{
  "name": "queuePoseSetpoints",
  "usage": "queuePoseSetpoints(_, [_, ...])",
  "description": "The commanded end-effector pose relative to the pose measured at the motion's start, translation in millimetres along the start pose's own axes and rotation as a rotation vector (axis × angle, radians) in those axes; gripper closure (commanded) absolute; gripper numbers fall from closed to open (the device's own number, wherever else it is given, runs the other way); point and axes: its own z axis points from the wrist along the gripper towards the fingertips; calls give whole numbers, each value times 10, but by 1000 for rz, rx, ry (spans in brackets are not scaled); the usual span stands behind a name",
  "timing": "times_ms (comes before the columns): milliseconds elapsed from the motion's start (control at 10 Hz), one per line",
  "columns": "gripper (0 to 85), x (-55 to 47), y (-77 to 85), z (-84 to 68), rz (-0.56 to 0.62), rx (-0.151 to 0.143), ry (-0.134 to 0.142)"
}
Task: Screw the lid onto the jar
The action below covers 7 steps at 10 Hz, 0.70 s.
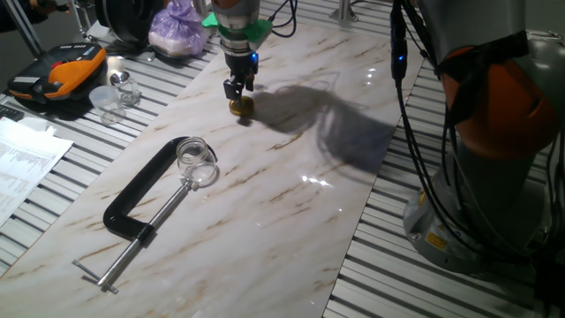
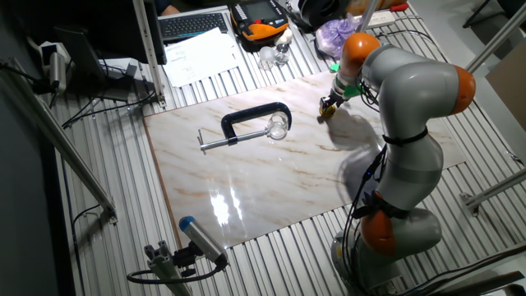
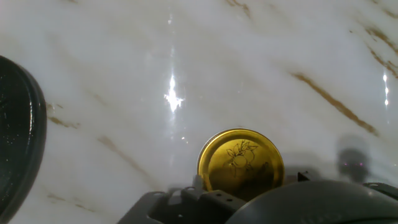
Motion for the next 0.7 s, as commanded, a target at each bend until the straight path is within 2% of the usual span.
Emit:
queuePoseSetpoints(0, [170, 9, -13, 13, 0, -9, -2])
queuePoseSetpoints(100, [170, 20, -28, 27, -3, -15, -6])
queuePoseSetpoints(400, [170, 25, -32, 30, 6, -10, -20])
queuePoseSetpoints(500, [0, 25, -33, 30, 13, -4, -23])
queuePoseSetpoints(600, [0, 25, -33, 29, 16, -3, -21])
